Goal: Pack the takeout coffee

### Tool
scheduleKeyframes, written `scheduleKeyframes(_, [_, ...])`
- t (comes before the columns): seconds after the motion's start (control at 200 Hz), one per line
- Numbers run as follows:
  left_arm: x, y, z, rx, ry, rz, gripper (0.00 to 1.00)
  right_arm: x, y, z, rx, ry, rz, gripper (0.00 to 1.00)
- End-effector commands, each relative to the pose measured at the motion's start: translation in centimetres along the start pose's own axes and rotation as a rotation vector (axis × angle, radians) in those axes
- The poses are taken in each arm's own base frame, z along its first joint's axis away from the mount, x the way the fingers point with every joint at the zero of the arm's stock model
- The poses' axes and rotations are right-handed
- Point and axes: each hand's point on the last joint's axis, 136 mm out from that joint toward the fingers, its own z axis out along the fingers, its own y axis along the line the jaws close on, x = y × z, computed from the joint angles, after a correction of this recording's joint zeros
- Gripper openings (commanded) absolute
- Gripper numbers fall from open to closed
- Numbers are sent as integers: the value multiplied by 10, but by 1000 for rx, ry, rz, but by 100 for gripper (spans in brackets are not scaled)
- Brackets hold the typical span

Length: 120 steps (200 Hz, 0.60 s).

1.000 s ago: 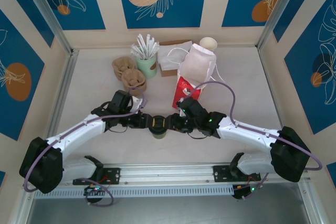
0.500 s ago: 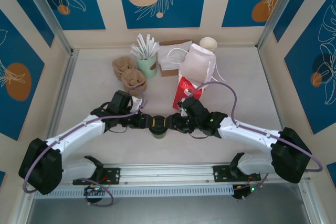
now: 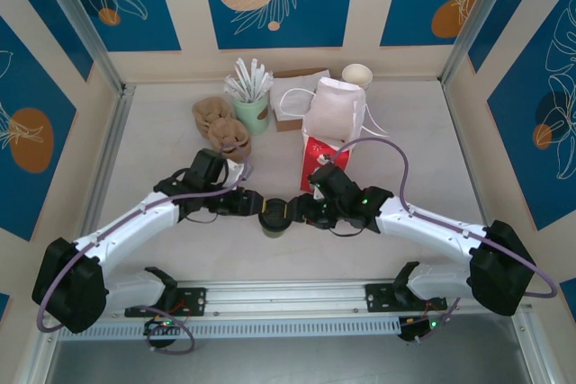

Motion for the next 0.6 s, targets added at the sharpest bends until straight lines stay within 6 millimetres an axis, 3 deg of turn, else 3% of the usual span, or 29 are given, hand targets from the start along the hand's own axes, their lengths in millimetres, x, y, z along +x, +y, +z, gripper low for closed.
scheduleKeyframes(0.0, [-8, -2, -2, -24, -2, 27, 45, -5, 2, -4, 27, -2, -9, 56])
scheduleKeyframes(0.335, [-20, 2, 4, -47, -7, 46, 47, -11, 18, -11, -1, -6, -20, 61])
scheduleKeyframes(0.595, [-23, 3, 11, -49, 17, 50, 48, -18, 10, -5, 32, -28, -9, 60])
